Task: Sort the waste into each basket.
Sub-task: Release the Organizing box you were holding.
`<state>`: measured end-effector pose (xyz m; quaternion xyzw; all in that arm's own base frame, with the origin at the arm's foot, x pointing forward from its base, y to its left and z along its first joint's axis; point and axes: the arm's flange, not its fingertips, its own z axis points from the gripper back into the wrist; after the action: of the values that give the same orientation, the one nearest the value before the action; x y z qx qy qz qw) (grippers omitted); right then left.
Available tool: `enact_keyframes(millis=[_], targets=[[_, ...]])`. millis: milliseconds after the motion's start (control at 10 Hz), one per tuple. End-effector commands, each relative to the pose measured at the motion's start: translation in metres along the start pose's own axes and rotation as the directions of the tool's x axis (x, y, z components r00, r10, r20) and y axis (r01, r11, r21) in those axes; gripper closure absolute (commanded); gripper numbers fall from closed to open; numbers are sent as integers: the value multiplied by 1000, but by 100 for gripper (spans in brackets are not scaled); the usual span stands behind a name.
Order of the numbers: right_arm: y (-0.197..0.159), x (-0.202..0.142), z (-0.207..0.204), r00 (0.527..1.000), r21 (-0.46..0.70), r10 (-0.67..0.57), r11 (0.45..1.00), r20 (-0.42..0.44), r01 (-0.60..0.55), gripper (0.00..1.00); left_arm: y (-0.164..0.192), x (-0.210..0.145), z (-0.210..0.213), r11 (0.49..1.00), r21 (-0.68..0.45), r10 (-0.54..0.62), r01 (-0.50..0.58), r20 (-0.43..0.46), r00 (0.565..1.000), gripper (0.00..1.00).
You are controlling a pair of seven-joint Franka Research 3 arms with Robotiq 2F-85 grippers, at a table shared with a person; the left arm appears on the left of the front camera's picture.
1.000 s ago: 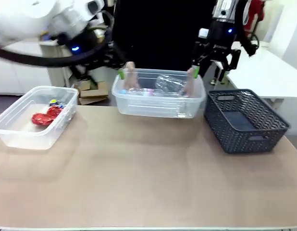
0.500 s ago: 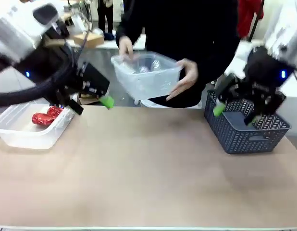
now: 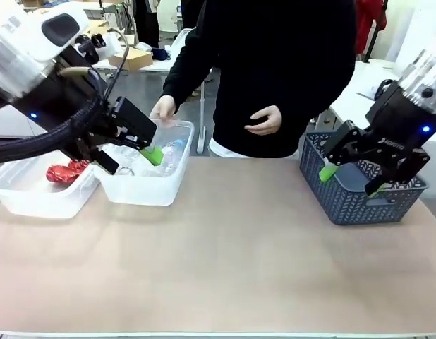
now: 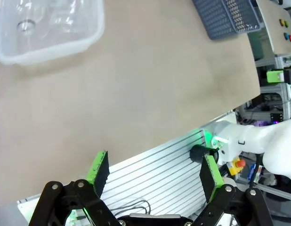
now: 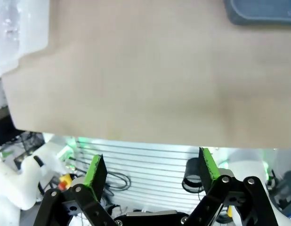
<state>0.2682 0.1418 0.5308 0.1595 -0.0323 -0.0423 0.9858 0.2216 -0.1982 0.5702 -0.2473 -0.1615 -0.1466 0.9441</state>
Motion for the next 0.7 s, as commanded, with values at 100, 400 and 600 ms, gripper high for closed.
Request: enact_keyframes(millis=[100, 400, 600], targets=[[-57, -14, 49, 974, 544, 145, 839, -173, -29, 0, 48, -14, 44, 889, -443, 154, -117, 47, 987, 0], [-145, -49, 101, 976, 917, -215, 379, -47, 128, 0, 125, -48, 82, 493, -724, 676, -482, -29, 736, 0], [-161, -46, 97, 958, 925, -286, 364, -3, 112, 0, 140, -46, 68, 482, -639, 733, -600, -81, 676, 0]])
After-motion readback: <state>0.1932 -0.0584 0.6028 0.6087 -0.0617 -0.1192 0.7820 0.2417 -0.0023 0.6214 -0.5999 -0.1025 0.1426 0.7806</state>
